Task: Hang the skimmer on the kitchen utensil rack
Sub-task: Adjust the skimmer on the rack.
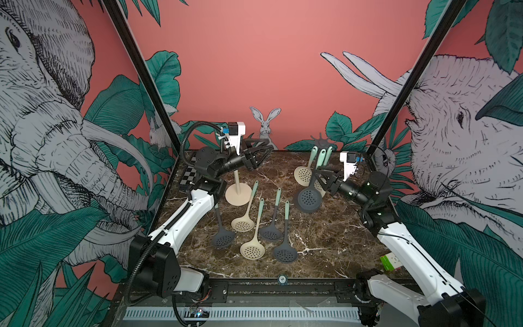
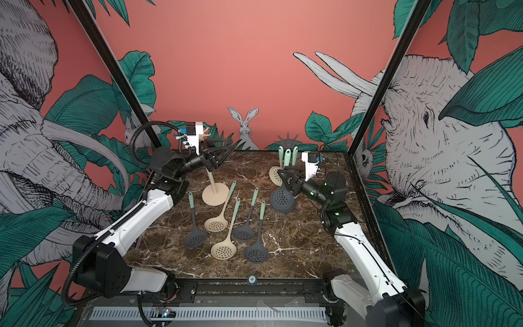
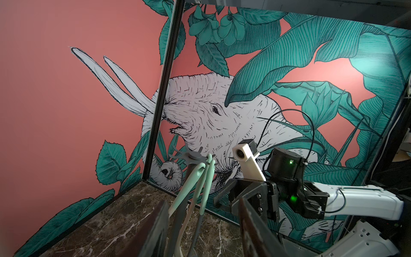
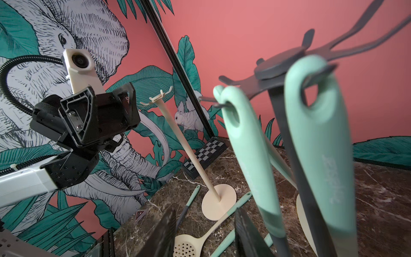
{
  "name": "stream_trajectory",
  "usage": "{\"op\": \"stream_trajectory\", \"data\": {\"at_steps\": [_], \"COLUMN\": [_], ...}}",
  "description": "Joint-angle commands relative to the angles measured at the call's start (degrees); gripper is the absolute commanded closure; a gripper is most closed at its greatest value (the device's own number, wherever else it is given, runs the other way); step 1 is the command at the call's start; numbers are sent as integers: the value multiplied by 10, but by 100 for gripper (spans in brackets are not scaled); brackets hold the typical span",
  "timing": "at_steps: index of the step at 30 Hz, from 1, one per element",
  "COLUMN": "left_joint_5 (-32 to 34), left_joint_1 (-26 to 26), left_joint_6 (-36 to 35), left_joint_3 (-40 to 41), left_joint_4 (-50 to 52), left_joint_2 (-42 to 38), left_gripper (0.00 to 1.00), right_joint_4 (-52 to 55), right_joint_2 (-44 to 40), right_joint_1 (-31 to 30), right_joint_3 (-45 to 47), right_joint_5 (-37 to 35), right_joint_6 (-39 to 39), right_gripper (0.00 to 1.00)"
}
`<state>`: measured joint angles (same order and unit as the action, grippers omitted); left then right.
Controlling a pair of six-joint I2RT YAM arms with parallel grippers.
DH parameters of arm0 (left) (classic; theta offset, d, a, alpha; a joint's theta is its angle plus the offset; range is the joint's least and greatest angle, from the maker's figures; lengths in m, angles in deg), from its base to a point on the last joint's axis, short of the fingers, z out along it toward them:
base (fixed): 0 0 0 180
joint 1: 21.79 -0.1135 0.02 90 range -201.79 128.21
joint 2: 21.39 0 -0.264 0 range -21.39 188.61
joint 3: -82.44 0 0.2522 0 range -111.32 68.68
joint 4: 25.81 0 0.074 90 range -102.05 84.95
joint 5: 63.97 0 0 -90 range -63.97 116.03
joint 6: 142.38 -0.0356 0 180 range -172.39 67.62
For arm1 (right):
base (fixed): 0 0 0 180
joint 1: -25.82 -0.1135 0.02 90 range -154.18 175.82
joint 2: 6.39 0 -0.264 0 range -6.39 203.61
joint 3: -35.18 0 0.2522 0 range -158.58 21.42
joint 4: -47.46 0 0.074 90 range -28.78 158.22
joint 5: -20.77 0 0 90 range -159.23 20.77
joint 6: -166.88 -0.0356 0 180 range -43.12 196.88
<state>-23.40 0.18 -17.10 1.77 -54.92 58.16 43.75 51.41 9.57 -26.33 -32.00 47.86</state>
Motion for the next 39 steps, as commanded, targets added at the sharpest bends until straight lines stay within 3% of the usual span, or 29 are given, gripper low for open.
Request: {"op": "stream_trajectory", "data": {"at_steps": [1,4,7,13,16,22,26,39], "left_joint_5": [-3,2,12,93,119,178,217,284], "left_joint_1": [0,1,7,67,101,147,149,149], "left_joint_6": [-16,-22,-56,-255,-301,-248,-206,-231], "left_joint_3": [4,4,4,-25,-40,-45,-35,-99], "left_joint_4": [17,29,61,255,294,250,199,189], "left_joint_2": [-2,1,-6,-41,-39,24,93,284], "left_gripper": [48,48,47,47,46,47,47,49], "right_joint_4": [30,83,101,103,111,115,126,138], "right_joint_2": [-28,-44,-53,-77,-92,-130,-155,-175], "right_joint_1": [-4,-4,-4,-3,-3,8,24,47], "right_joint_3": [2,3,12,40,49,74,88,105], "right_joint_5": [-30,-75,-76,-79,-102,-171,-214,-215], "right_joint_6": [38,66,80,79,84,79,72,66], "right_gripper": [57,58,58,58,58,58,58,57]}}
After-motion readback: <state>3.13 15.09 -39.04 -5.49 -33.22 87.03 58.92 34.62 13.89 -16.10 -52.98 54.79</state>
